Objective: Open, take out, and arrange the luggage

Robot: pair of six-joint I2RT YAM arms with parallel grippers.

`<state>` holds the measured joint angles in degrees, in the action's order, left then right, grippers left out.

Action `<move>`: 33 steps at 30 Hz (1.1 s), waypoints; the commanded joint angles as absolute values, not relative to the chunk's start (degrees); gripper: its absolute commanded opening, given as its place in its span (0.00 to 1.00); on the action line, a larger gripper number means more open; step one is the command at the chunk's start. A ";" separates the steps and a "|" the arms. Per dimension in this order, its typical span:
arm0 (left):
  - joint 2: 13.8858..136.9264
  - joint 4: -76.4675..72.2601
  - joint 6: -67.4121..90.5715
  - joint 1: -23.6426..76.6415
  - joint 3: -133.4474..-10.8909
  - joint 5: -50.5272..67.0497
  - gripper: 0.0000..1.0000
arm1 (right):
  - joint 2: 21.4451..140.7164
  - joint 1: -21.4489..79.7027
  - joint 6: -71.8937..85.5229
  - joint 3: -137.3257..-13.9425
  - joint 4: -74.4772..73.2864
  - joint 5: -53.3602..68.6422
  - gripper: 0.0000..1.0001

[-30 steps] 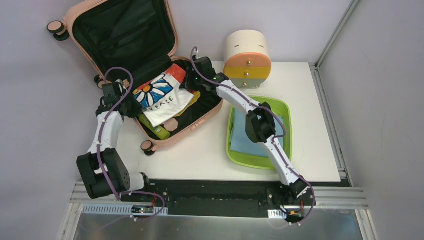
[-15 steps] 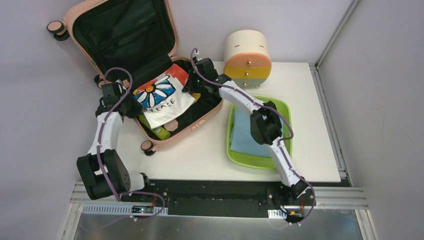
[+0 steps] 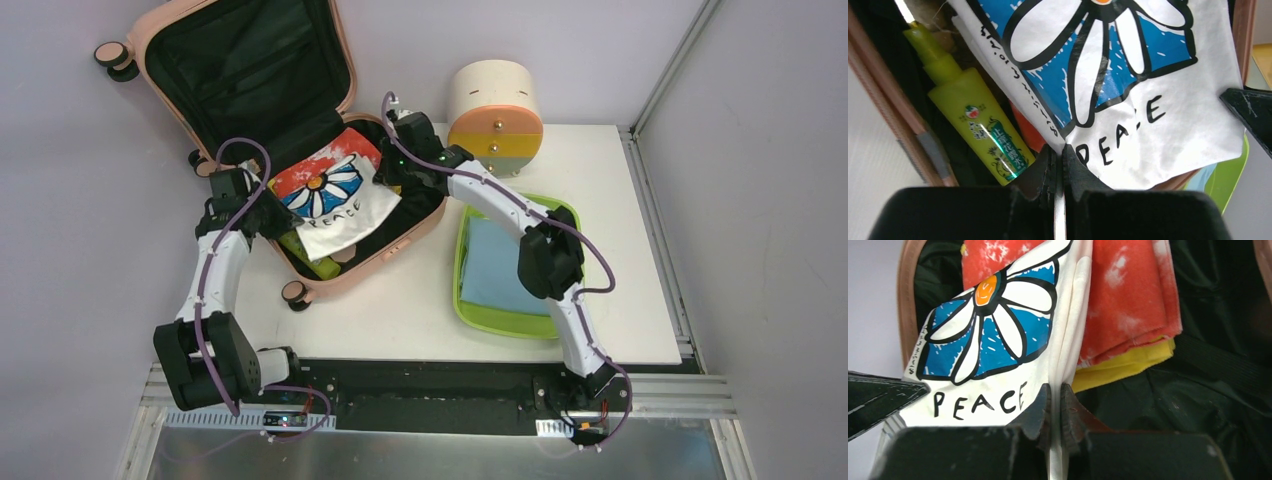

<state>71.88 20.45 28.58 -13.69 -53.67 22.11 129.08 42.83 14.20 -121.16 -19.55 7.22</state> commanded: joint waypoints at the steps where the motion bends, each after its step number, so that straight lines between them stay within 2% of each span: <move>1: 68.15 20.27 29.36 -10.76 -54.38 22.92 0.00 | 120.37 43.77 9.67 -118.94 -20.98 2.61 0.00; 7: 65.88 21.00 29.63 -4.70 -56.56 20.61 0.00 | 111.86 45.09 6.36 -111.59 -21.39 -3.02 0.00; 11: 64.81 21.26 30.42 -0.17 -58.03 18.54 0.00 | 104.11 45.38 5.28 -101.99 -18.89 -6.63 0.00; 22: 65.46 20.98 32.51 19.88 -63.09 10.77 0.00 | 82.21 46.39 4.04 -80.97 -18.19 -18.89 0.00; 33: 78.86 20.13 34.85 43.16 -77.53 0.41 0.00 | 59.01 45.82 0.82 -62.42 -22.78 -30.17 0.00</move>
